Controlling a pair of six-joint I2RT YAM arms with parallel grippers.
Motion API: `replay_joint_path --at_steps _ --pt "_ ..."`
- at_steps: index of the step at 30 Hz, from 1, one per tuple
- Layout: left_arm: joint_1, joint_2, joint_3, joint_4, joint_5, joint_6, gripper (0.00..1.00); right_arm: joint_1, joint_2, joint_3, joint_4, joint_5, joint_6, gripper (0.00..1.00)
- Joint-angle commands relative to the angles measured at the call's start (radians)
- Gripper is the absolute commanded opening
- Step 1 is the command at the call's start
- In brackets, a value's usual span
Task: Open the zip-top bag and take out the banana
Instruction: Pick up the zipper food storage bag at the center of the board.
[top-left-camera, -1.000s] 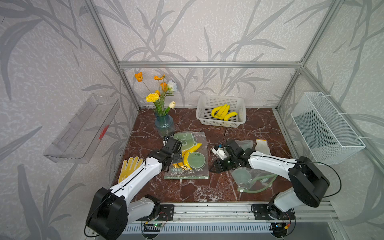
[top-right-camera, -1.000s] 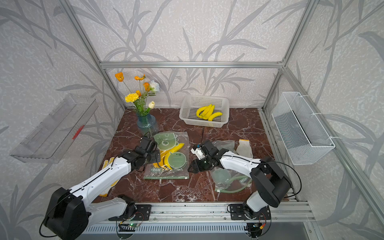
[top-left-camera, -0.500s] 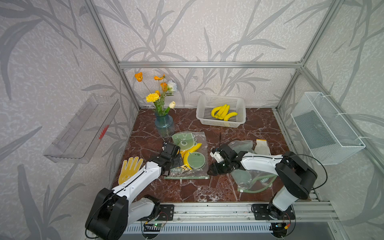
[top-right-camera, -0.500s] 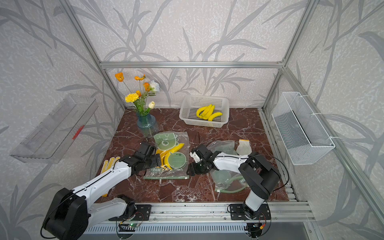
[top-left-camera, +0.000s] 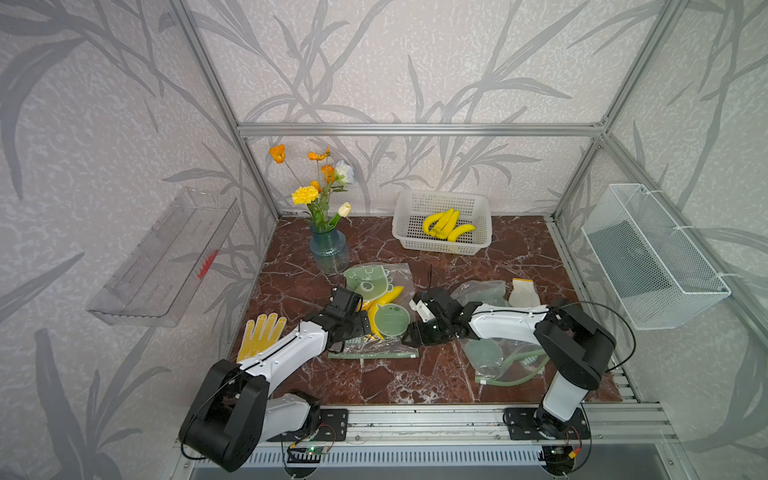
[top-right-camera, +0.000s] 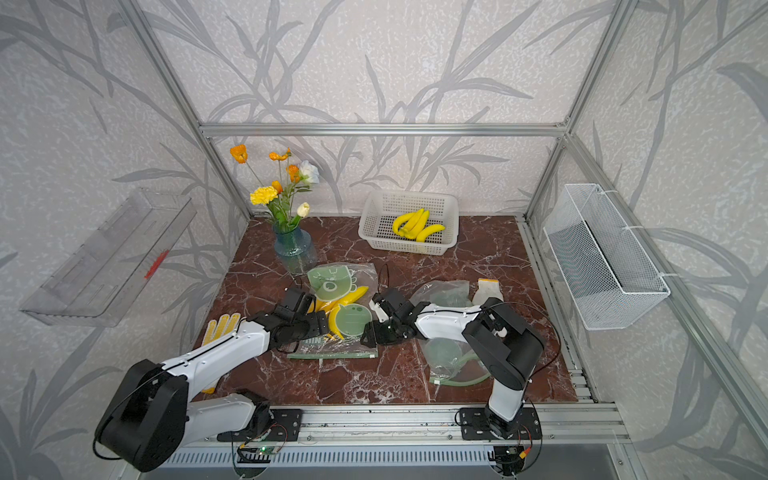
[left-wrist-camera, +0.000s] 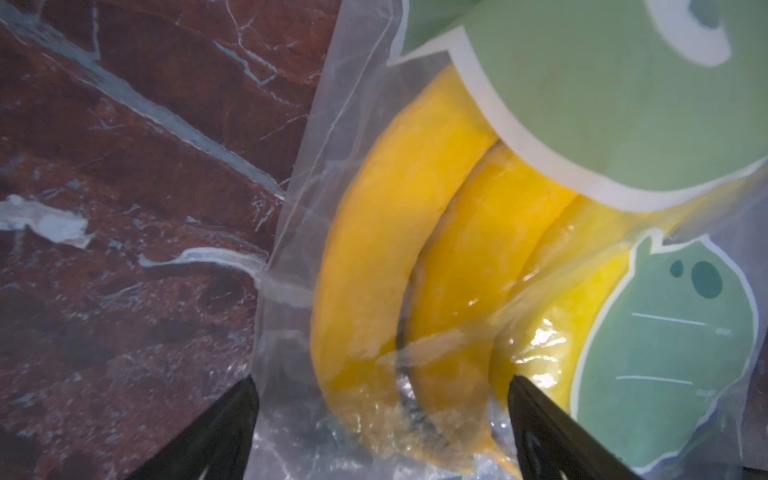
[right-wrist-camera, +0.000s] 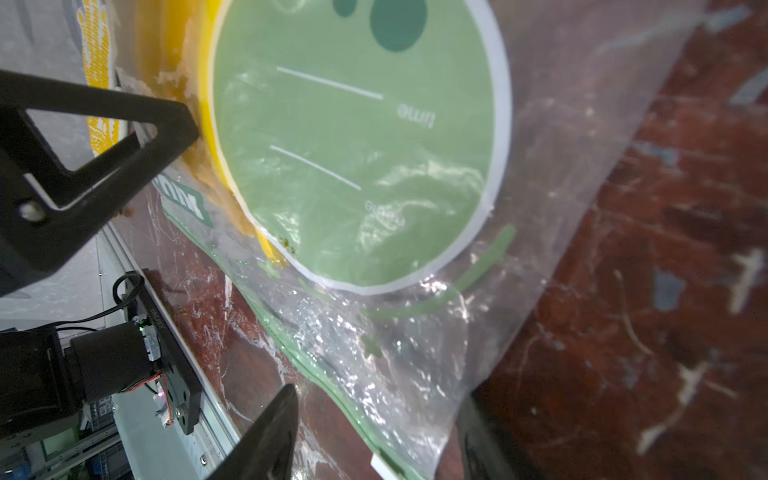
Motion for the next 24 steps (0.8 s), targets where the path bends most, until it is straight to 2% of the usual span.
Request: replay_joint_path --at_steps 1,5,12,14,16,19,24 --pt "0.005 0.011 -0.015 0.022 0.022 -0.005 0.91 0.010 0.060 -0.032 -0.005 -0.021 0.027 0.56" --pt "0.005 0.006 -0.018 0.023 0.025 -0.005 0.91 0.006 0.058 -0.033 0.018 -0.049 0.025 0.45" --pt "-0.002 -0.035 0.003 -0.002 0.030 0.049 0.90 -0.032 0.028 -0.039 -0.019 -0.086 0.028 0.11" --pt "-0.030 -0.071 0.027 -0.027 0.024 0.102 0.89 -0.045 0.019 -0.023 -0.060 -0.101 0.020 0.09" --pt "-0.104 -0.119 0.071 -0.068 -0.024 0.183 0.90 -0.060 0.015 -0.003 -0.090 -0.135 0.013 0.07" --pt "-0.287 -0.191 0.125 -0.103 -0.143 0.325 0.92 -0.085 0.017 0.015 -0.117 -0.180 0.013 0.03" --pt "-0.501 -0.263 0.084 -0.028 -0.190 0.469 0.92 -0.130 -0.009 0.015 -0.143 -0.242 0.019 0.02"
